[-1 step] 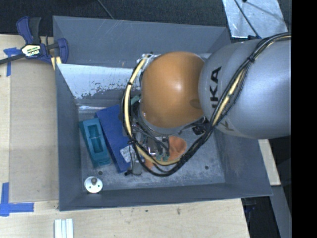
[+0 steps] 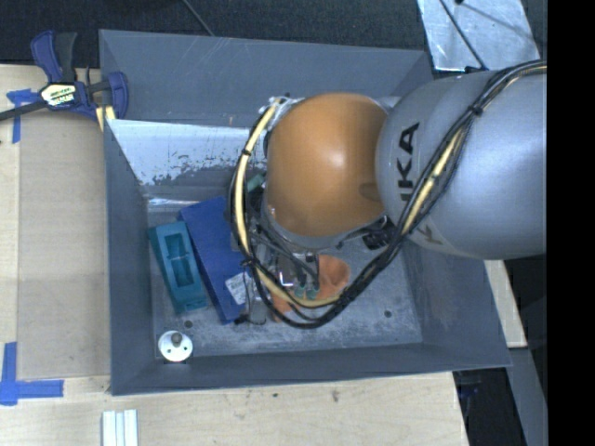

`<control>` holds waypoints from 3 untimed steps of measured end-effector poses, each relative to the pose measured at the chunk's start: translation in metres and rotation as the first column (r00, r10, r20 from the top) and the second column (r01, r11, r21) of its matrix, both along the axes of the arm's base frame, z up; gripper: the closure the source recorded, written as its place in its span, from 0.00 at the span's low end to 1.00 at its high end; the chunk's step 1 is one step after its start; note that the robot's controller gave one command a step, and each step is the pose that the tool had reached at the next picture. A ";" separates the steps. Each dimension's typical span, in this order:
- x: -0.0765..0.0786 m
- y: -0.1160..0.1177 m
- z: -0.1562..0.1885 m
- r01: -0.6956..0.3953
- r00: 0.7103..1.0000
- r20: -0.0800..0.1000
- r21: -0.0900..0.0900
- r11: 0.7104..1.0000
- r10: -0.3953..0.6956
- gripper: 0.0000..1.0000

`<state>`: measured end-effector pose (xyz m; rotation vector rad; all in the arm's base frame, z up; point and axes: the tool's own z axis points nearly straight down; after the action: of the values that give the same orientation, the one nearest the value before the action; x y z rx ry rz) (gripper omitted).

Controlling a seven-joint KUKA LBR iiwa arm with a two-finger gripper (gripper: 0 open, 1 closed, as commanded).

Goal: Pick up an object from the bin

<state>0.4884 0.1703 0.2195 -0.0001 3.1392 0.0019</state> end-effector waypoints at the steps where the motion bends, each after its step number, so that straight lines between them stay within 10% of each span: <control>1: 0.025 -0.031 -0.044 -0.080 0.997 0.006 0.001 0.997 0.080 0.00; 2: 0.017 -0.048 -0.090 -0.236 0.972 0.001 -0.002 0.972 0.236 0.00; 3: -0.001 -0.071 -0.109 -0.138 0.990 -0.002 -0.001 0.990 0.138 1.00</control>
Offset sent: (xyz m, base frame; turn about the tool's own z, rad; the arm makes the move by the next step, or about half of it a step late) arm 0.0128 -0.0494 -0.0966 -0.2426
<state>0.4874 0.0992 0.1103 -0.2172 3.1333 0.0010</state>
